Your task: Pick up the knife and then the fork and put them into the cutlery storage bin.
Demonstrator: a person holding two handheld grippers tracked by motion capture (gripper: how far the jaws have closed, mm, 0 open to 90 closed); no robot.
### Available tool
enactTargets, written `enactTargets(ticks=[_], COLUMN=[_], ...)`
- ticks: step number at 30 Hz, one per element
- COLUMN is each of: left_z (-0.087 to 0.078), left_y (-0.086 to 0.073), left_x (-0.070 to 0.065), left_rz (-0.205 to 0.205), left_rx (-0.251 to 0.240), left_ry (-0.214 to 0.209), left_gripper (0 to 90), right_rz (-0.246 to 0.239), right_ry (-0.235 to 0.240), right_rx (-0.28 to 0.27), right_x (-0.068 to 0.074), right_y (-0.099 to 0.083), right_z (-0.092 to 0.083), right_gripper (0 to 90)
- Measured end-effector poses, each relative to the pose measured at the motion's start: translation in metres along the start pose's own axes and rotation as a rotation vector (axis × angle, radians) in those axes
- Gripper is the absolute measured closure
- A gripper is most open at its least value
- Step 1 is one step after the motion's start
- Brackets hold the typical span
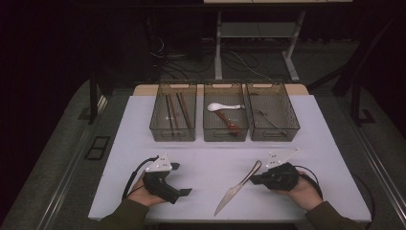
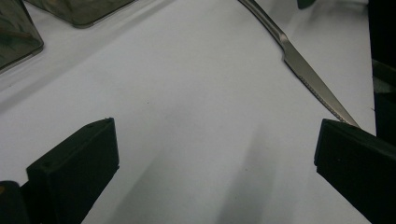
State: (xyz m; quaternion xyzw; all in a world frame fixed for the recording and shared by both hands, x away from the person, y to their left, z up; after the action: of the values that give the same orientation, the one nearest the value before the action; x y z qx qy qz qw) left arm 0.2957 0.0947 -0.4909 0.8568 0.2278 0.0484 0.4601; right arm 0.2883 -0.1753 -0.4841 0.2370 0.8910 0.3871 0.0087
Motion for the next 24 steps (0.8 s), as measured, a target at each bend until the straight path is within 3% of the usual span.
enactTargets(ticks=[7, 9, 14, 20, 24], left_z=[0.000, 0.000, 0.000, 0.000, 0.000], left_y=[0.000, 0.000, 0.001, 0.001, 0.001], left_x=[0.000, 0.000, 0.000, -0.001, -0.001], left_rz=[0.003, 0.003, 0.006, 0.008, 0.008], left_rx=[0.000, 0.001, 0.001, 0.001, 0.002], left_ry=[0.000, -0.001, -0.001, -0.002, -0.002], left_gripper=[0.0, 0.0, 0.0, 0.0, 0.0], right_rz=[-0.040, -0.084, -0.116, -0.162, -0.165], right_ry=[0.050, 0.053, 0.088, 0.099, 0.096], right_rx=[0.034, 0.051, 0.061, 0.078, 0.077], right_x=[0.023, 0.025, 0.038, 0.046, 0.049], right_y=[0.004, 0.003, 0.007, 0.009, 0.012], right_z=[0.021, 0.026, 0.038, 0.051, 0.055], right_gripper=[89.9, 89.9, 89.9, 89.9, 90.0])
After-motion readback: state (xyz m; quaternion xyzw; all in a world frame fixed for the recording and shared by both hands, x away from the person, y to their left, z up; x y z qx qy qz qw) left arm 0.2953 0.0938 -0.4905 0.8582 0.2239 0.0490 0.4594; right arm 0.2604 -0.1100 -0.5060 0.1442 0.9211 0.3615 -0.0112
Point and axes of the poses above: each handheld gripper's, and its own axes: z roughly forward along the jaws, y roughly out of its top, x roughly to its left, the point moved 8 cm from there along z, roughly forward along the jaws, and after that the axes turned 2 degrees about z, right-handed, at the moved point
